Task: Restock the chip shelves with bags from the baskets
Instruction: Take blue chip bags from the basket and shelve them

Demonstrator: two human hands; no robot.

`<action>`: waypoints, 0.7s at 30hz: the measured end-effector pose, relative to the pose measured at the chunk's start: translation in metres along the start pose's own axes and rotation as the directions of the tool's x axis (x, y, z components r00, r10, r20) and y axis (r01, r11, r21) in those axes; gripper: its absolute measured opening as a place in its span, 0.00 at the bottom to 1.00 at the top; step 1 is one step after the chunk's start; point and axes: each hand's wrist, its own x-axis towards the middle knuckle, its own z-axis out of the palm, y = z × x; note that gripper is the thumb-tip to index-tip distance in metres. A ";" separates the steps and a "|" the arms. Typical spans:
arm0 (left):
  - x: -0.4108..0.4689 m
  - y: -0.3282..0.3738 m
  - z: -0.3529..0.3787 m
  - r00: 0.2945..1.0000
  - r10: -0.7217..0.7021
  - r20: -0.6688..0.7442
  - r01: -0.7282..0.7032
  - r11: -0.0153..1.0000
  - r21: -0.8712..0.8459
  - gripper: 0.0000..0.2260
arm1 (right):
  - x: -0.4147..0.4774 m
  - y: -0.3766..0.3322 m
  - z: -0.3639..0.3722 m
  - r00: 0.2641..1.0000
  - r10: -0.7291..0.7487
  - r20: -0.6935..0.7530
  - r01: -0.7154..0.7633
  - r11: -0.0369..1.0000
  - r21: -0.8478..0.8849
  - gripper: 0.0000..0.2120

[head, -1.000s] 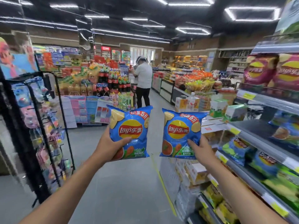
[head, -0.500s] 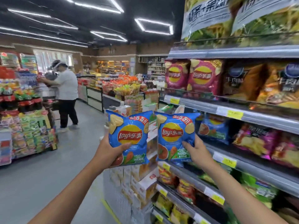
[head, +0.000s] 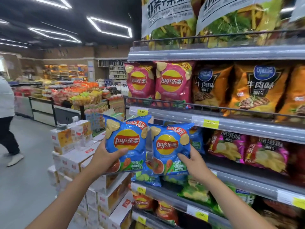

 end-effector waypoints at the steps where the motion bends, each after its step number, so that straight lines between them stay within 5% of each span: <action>1: 0.008 -0.005 0.002 1.000 -0.004 0.026 0.004 1.000 -0.003 0.21 | 0.001 0.003 0.000 1.000 0.007 -0.008 -0.008 1.000 -0.010 0.18; 8: 0.048 -0.033 0.005 0.981 -0.049 0.190 0.054 0.998 -0.022 0.22 | 0.003 0.015 0.008 0.995 0.092 -0.036 -0.095 0.993 -0.077 0.18; 14: 0.084 -0.046 0.001 0.888 -0.108 0.447 0.156 0.985 -0.072 0.22 | 0.007 0.016 0.019 0.976 0.151 -0.154 -0.163 0.984 -0.071 0.18; 21: 0.130 -0.057 0.003 0.751 -0.191 0.632 0.357 0.923 -0.145 0.50 | 0.006 0.018 0.025 0.938 0.194 -0.286 -0.221 0.973 -0.064 0.18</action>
